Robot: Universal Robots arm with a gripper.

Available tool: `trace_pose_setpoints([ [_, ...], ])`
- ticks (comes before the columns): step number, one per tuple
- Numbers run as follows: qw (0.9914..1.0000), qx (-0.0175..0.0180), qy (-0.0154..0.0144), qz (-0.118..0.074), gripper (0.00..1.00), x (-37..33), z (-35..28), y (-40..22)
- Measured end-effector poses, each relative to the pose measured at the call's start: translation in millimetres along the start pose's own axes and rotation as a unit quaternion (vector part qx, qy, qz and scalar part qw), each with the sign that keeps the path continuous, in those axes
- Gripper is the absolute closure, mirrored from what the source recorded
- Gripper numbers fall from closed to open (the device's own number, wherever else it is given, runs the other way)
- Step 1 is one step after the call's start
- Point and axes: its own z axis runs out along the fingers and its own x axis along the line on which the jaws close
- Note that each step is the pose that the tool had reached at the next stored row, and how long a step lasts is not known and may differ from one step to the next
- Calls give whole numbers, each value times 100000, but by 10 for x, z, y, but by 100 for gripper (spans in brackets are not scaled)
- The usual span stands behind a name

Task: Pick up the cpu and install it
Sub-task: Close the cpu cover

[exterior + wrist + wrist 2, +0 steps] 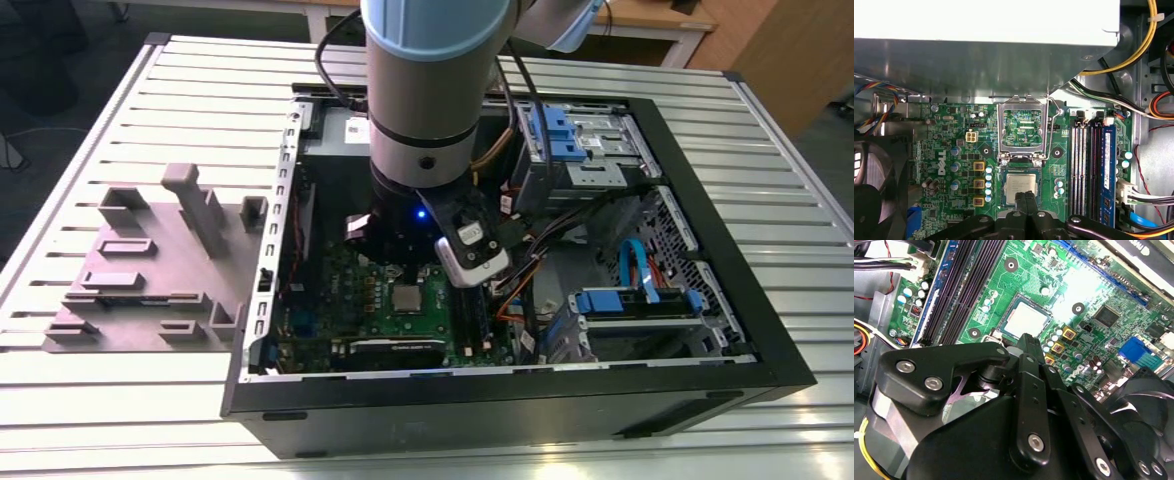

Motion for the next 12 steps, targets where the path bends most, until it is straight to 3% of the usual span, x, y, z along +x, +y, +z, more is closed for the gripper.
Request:
trace_pose_setpoints([
  [7, 100000, 5, 4, -1, 90, -3, -2, 0],
  [12, 100000, 1, 0, -15, 90, -42, 0, 3],
])
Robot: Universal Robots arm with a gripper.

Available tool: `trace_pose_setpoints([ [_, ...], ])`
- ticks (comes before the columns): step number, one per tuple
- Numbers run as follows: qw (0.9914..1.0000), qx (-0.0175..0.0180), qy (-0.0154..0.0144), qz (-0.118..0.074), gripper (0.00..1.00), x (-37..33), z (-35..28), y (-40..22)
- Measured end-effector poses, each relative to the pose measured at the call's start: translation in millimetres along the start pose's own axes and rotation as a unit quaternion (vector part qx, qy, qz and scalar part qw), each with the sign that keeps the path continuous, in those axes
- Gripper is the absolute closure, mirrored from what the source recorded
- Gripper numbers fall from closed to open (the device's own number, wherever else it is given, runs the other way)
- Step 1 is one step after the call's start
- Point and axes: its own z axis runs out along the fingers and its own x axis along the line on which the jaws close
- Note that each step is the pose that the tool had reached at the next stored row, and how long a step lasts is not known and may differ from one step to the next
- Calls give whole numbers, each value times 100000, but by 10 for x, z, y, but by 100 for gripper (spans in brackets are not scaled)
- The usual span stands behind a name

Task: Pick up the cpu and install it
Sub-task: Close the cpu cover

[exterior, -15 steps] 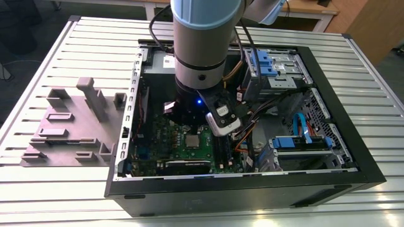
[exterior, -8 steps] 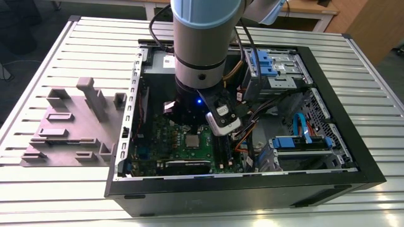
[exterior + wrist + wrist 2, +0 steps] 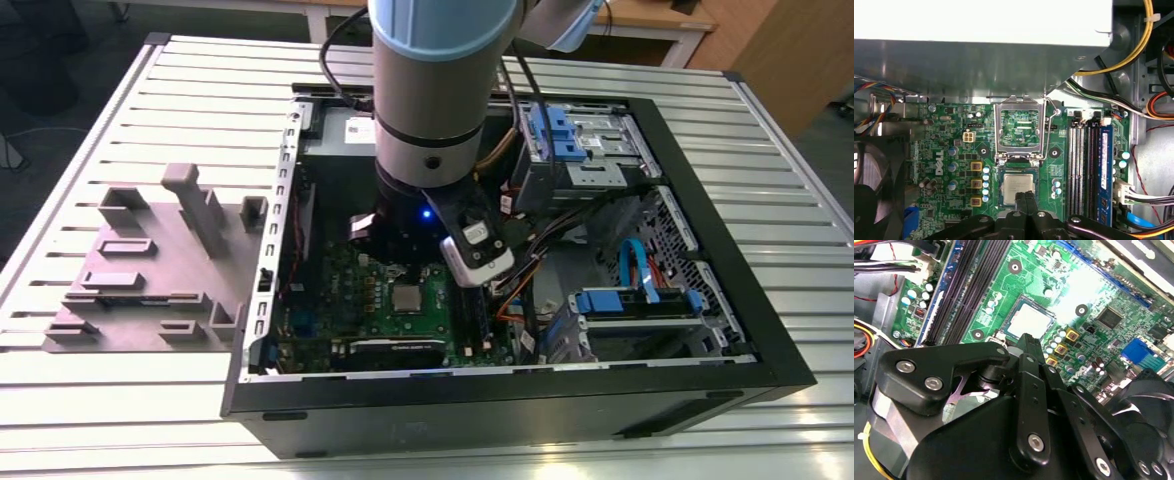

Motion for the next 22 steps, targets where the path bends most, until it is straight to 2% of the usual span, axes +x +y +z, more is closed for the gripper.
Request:
trace_pose_setpoints([
  [6, 99995, -13, 16, -1025, 90, -72, 8, 0],
  [8, 99977, -15, 40, -2131, 90, -74, 10, 0],
  [13, 99873, -54, 89, -5037, 90, -77, 16, 0],
  [22, 99872, -90, 84, -5060, 90, -78, 19, 8],
])
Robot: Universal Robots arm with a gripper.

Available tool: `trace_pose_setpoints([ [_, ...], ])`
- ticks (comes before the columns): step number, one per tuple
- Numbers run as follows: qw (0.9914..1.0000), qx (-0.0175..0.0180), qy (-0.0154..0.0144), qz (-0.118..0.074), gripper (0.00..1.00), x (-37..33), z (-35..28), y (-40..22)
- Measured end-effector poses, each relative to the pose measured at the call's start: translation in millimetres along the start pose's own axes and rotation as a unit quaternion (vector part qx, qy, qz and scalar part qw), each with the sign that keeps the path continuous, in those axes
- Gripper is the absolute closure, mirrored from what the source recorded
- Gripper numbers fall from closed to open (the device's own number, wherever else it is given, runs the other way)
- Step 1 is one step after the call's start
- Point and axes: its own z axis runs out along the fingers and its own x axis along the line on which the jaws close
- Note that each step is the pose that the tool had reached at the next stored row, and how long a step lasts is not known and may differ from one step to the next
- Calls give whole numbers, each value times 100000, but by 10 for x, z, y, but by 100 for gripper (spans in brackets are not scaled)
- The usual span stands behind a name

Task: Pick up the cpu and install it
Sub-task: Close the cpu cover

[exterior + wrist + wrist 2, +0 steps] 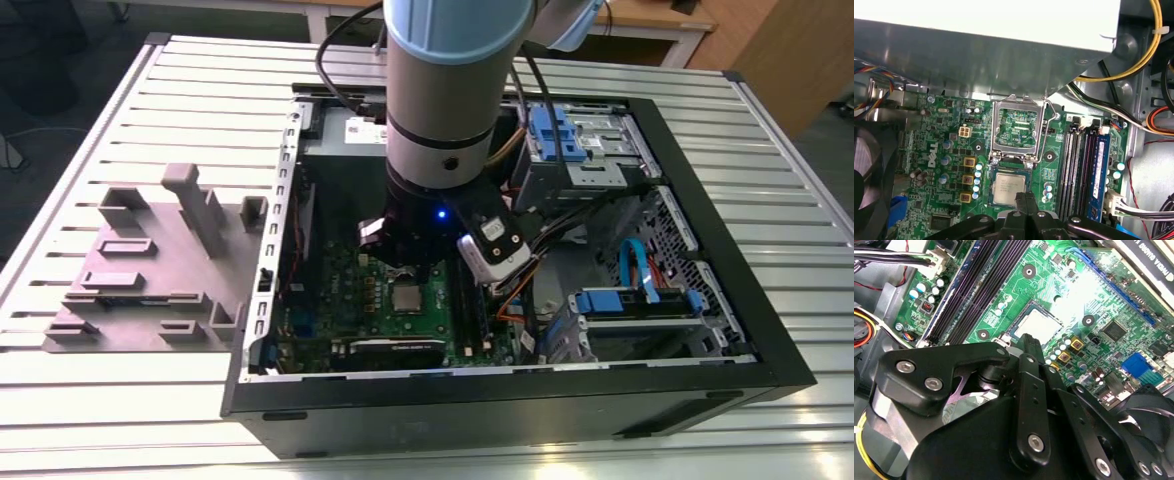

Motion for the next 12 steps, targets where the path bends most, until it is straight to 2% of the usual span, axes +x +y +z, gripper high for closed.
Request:
trace_pose_setpoints([
  [3, 100000, -76, -10, 0, 90, -8, 1, -2],
  [12, 99998, -237, -16, -532, 90, -91, 9, 19],
])
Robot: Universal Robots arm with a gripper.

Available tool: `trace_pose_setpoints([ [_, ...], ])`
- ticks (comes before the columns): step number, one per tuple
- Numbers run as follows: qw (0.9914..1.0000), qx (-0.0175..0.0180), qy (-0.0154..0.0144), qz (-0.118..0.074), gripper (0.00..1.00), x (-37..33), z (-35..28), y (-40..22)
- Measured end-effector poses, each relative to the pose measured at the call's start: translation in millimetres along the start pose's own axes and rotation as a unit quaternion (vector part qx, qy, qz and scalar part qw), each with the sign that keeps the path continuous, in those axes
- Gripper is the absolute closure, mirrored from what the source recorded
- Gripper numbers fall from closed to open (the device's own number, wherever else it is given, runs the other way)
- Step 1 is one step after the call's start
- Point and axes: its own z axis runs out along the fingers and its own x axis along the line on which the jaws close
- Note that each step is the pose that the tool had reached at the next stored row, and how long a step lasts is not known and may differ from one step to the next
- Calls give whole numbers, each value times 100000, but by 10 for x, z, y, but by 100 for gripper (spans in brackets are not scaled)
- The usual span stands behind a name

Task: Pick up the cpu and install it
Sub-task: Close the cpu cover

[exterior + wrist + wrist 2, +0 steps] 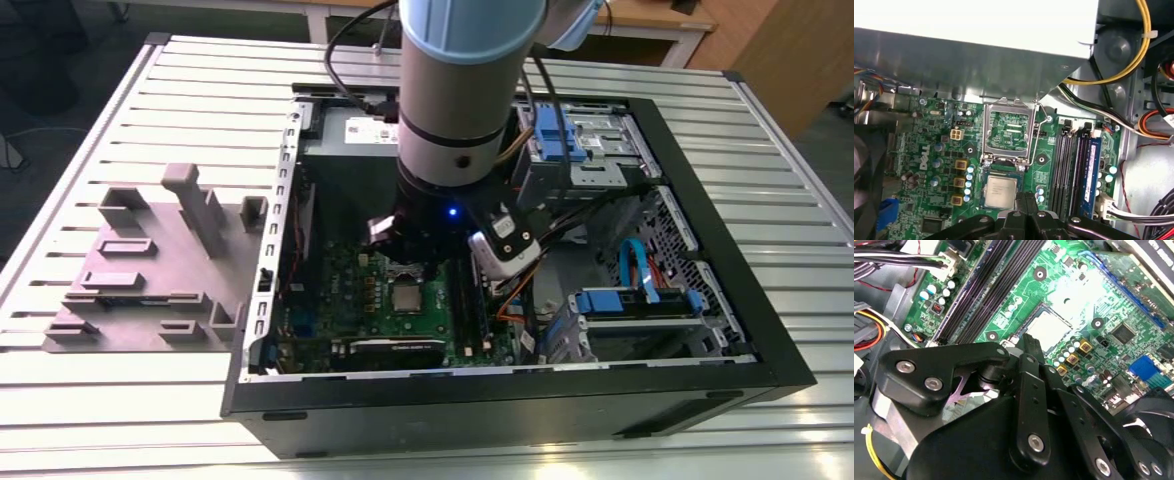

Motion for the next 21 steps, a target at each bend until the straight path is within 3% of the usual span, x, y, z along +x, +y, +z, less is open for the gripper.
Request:
trace_pose_setpoints([
  [6, 99945, -201, -29, -3320, 90, -8, 12, -1],
  [12, 99723, -323, -169, -7423, 90, -8, 27, 0],
  [17, 99696, -329, -158, -7782, 90, -50, 35, 38],
  [21, 99695, -330, -156, -7796, 90, -78, 50, 103],
])
